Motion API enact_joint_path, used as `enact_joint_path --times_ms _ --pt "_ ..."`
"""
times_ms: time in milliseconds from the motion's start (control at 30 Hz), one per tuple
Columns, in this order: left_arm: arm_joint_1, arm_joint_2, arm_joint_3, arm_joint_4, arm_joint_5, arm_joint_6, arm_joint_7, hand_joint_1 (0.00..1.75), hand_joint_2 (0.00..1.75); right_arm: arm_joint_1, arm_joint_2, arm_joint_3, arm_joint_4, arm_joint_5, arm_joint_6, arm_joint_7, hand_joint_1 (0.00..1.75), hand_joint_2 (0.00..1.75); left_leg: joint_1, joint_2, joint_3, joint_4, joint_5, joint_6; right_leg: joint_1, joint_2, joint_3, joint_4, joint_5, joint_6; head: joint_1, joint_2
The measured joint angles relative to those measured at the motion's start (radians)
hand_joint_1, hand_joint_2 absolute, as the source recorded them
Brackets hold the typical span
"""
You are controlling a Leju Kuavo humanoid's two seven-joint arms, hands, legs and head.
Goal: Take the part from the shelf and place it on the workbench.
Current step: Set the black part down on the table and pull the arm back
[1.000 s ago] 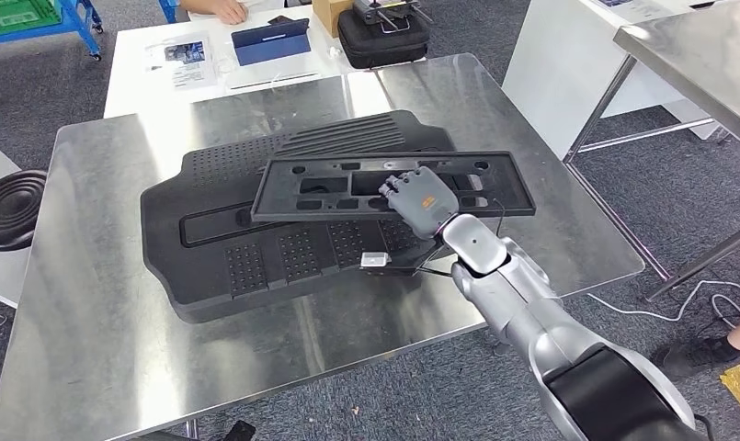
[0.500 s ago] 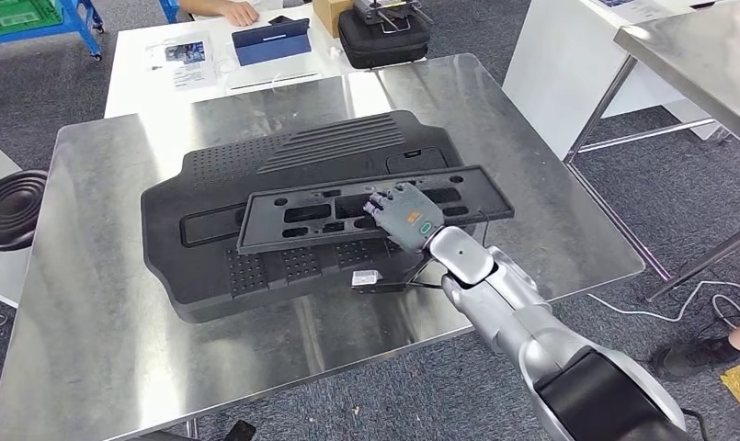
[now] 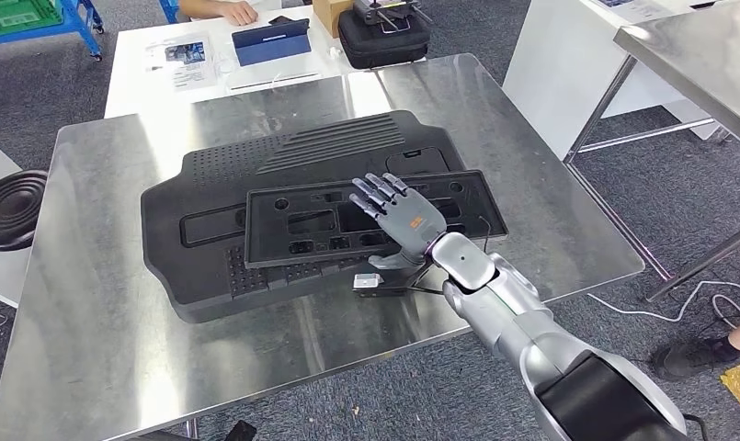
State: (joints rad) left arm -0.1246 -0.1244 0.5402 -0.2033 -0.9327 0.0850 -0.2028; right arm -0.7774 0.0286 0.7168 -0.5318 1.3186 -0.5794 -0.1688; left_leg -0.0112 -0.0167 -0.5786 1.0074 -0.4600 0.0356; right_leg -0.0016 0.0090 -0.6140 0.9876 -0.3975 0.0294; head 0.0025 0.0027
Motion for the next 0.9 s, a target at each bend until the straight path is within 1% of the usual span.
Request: enact_joint_path --times_ms 133,267,367,567,900 --pt "0.001 0.0 0.0 0.0 0.001 0.001 0.0 0.0 0.0 0.011 0.0 -0.001 0.0 -0.032 0.015 -0.007 0.0 0.0 0.0 0.0 0.0 0.0 0.0 0.0 0.0 0.0 0.0 0.0 0.0 0.0 0.0 0.0" --pt "0.003 0.001 0.0 0.0 0.002 0.006 0.002 0.0 0.0 0.027 0.008 -0.015 -0.003 -0.135 0.06 -0.058 0.0 0.0 0.0 0.0 0.0 0.0 0.0 0.0 0.0 0.0 0.0 0.0 0.0 0.0 0.0 0.0" --pt "0.004 0.002 0.0 0.0 0.002 0.009 0.002 0.0 0.0 0.037 0.018 -0.029 -0.009 -0.185 0.085 -0.083 0.0 0.0 0.0 0.0 0.0 0.0 0.0 0.0 0.0 0.0 0.0 0.0 0.0 0.0 0.0 0.0" --pt "0.007 0.003 0.001 0.0 0.003 0.013 -0.001 0.0 0.0 0.079 0.043 -0.075 -0.072 -0.407 0.172 -0.179 0.0 0.0 0.0 0.0 0.0 0.0 0.0 0.0 0.0 0.0 0.0 0.0 0.0 0.0 0.0 0.0" --pt "0.013 0.004 0.002 0.0 0.003 0.013 -0.005 0.0 0.0 0.107 0.056 -0.103 -0.133 -0.455 0.192 -0.196 0.0 0.0 0.0 0.0 0.0 0.0 0.0 0.0 0.0 0.0 0.0 0.0 0.0 0.0 0.0 0.0"
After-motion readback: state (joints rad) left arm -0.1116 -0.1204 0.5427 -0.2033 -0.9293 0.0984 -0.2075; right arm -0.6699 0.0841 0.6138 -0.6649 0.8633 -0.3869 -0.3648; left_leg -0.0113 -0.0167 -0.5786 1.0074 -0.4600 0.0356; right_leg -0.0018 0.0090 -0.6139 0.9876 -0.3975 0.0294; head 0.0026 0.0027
